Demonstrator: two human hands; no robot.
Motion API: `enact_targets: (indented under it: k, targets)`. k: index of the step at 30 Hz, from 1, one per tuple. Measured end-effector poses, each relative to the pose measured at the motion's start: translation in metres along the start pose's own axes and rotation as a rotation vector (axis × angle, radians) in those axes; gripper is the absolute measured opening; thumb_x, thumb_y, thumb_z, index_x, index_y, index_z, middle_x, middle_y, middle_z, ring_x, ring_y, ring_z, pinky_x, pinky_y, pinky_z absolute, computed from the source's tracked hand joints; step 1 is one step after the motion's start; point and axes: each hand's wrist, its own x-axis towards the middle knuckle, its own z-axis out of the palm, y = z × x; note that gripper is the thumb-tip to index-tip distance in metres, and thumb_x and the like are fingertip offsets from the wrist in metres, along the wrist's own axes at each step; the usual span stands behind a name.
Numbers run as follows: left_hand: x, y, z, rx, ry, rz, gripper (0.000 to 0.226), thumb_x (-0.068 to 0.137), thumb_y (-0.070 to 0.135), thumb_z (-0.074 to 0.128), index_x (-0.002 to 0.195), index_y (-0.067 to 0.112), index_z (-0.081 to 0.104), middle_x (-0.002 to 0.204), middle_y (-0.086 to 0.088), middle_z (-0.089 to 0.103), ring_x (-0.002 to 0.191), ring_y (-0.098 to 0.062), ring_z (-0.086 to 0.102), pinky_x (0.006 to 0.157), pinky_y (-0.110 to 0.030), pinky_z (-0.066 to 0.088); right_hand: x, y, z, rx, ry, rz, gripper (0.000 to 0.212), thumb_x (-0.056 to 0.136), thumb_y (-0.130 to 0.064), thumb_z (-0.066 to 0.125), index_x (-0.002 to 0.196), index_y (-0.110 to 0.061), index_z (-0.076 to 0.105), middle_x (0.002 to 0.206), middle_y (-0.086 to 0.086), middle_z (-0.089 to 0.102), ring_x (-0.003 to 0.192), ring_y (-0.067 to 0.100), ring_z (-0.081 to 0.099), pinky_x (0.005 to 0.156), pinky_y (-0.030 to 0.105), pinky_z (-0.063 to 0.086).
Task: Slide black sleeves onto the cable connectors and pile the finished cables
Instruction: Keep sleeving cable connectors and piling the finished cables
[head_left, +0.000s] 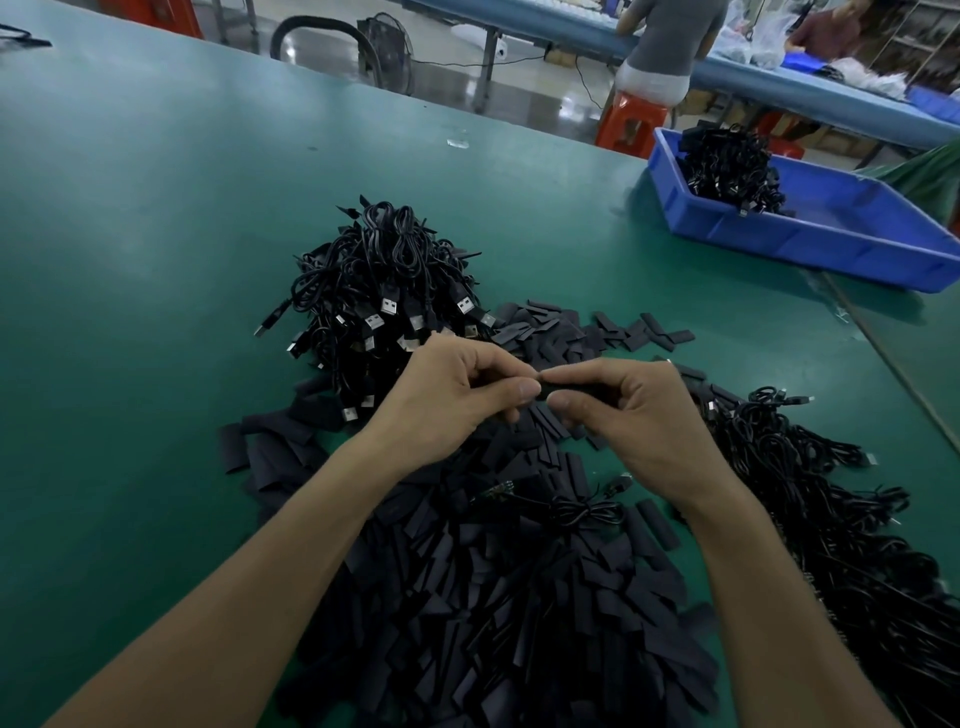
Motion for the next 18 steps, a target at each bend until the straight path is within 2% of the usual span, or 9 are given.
enact_targets:
  k: [3, 5, 7, 9, 12, 15, 18]
  targets:
    - [0.0, -0.002, 0.0, -0.04, 0.031, -0.032, 0.008, 0.087, 0.022, 0.076, 0.093, 0.024, 0.073, 0.075, 0.001, 0.076, 0.069, -0.014, 0.073, 0.071, -0.026, 0.06, -0.002, 0.003, 0.004, 0.032, 0.076, -0.019, 0.019, 0.084, -0.021, 0.074, 0.1, -0.031, 0.074, 0.076, -0.013, 0.074, 0.068, 0.004, 0.069, 0.066, 0.014, 0.051]
    - [0.001, -0.002, -0.002, 0.013, 0.048, -0.044, 0.005, 0.088, 0.029, 0.076, 0.089, 0.025, 0.074, 0.077, 0.004, 0.076, 0.071, -0.014, 0.073, 0.07, -0.031, 0.062, -0.003, 0.005, 0.006, 0.018, 0.118, -0.035, 0.019, 0.085, -0.021, 0.074, 0.1, -0.033, 0.073, 0.075, -0.012, 0.074, 0.068, 0.005, 0.069, 0.066, 0.013, 0.05]
    - [0.0, -0.002, -0.003, 0.071, 0.054, -0.056, 0.012, 0.089, 0.035, 0.073, 0.084, 0.025, 0.075, 0.075, 0.004, 0.075, 0.07, -0.018, 0.073, 0.071, -0.04, 0.062, -0.002, 0.005, 0.007, 0.011, 0.15, -0.042, 0.017, 0.084, -0.026, 0.073, 0.1, -0.033, 0.073, 0.075, -0.013, 0.074, 0.068, 0.005, 0.069, 0.067, 0.012, 0.05]
    - [0.0, 0.0, -0.004, 0.088, 0.043, -0.064, 0.015, 0.091, 0.035, 0.071, 0.08, 0.025, 0.075, 0.072, 0.005, 0.075, 0.068, -0.018, 0.072, 0.072, -0.041, 0.062, -0.003, 0.005, 0.008, 0.009, 0.169, -0.053, 0.016, 0.084, -0.03, 0.071, 0.099, -0.035, 0.073, 0.075, -0.012, 0.074, 0.068, 0.006, 0.069, 0.066, 0.013, 0.051]
    - [0.001, 0.001, -0.004, 0.067, 0.017, -0.109, 0.017, 0.091, 0.033, 0.072, 0.078, 0.022, 0.075, 0.071, 0.005, 0.075, 0.065, -0.011, 0.07, 0.068, -0.031, 0.061, -0.004, 0.007, 0.009, 0.0, 0.185, -0.072, 0.015, 0.084, -0.032, 0.071, 0.098, -0.038, 0.073, 0.077, -0.011, 0.074, 0.069, 0.009, 0.07, 0.068, 0.02, 0.055]
    - [0.001, 0.002, -0.006, -0.007, -0.023, -0.192, 0.018, 0.09, 0.029, 0.073, 0.077, 0.017, 0.076, 0.071, 0.001, 0.075, 0.063, -0.009, 0.069, 0.064, -0.019, 0.055, -0.004, 0.009, 0.012, -0.007, 0.197, -0.084, 0.018, 0.087, -0.021, 0.073, 0.097, -0.036, 0.073, 0.077, -0.011, 0.074, 0.068, 0.01, 0.07, 0.068, 0.02, 0.055]
    - [0.0, 0.003, -0.006, -0.042, -0.04, -0.2, 0.016, 0.091, 0.025, 0.073, 0.079, 0.014, 0.076, 0.07, -0.001, 0.075, 0.062, -0.008, 0.068, 0.062, -0.016, 0.053, -0.004, 0.01, 0.013, -0.011, 0.188, -0.078, 0.022, 0.088, -0.016, 0.075, 0.097, -0.036, 0.073, 0.079, -0.012, 0.074, 0.07, 0.01, 0.07, 0.068, 0.02, 0.055]
